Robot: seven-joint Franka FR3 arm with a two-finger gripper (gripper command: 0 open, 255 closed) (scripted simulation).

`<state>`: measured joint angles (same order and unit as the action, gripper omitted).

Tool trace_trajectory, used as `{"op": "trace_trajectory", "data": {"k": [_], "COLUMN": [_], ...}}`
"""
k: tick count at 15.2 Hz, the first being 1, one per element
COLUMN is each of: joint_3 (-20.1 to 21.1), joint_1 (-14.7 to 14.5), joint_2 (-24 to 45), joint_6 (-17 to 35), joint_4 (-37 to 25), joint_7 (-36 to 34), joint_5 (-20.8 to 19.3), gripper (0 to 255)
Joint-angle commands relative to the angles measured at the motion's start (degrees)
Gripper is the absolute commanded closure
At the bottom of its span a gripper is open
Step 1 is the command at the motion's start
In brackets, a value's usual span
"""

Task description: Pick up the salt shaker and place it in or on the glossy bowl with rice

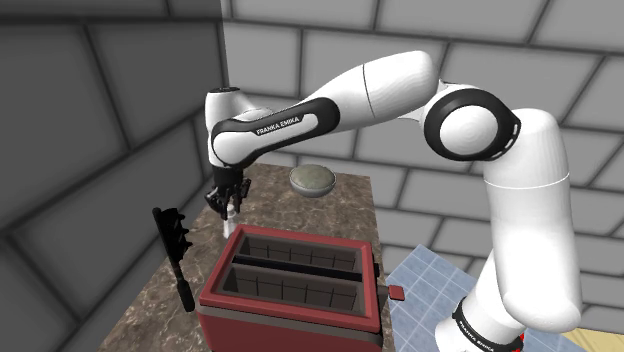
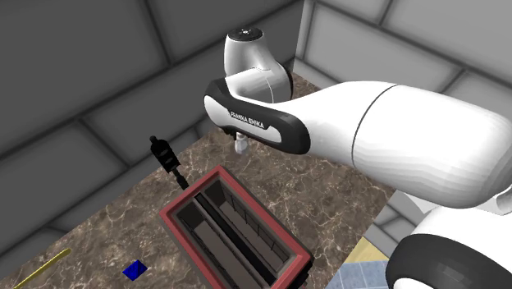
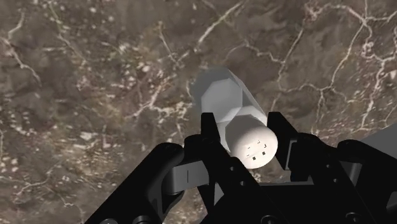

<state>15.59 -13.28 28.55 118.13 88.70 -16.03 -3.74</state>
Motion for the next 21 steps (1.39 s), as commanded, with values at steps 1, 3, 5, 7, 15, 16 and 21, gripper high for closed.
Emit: {"op": "trace_trajectory", "data": {"k": [1, 3, 5, 7, 15, 16, 21], "joint_3": [0.1, 0.2, 0.2, 0.3, 0.5, 0.5, 0.6], "joint_1": [0.0, 0.0, 0.1, 0.0, -0.1, -0.1, -0.3], "joint_2": [-0.5, -1.0, -1.4, -1.8, -2.8, -2.8, -2.9], "joint_6": [-1.3, -2.6, -3.9, -5.3, -10.9, -11.7, -15.5], "joint_4": [-0.8, -1.6, -2.6, -3.5, -8.3, -8.9, -12.7], "joint_7": [0.0, 0.0, 0.1, 0.1, 0.0, 0.0, -0.1], "joint_5": [0.1, 0.3, 0.4, 0.5, 0.7, 0.8, 0.8], "gripper": [255, 255, 255, 255, 255, 255, 255]}}
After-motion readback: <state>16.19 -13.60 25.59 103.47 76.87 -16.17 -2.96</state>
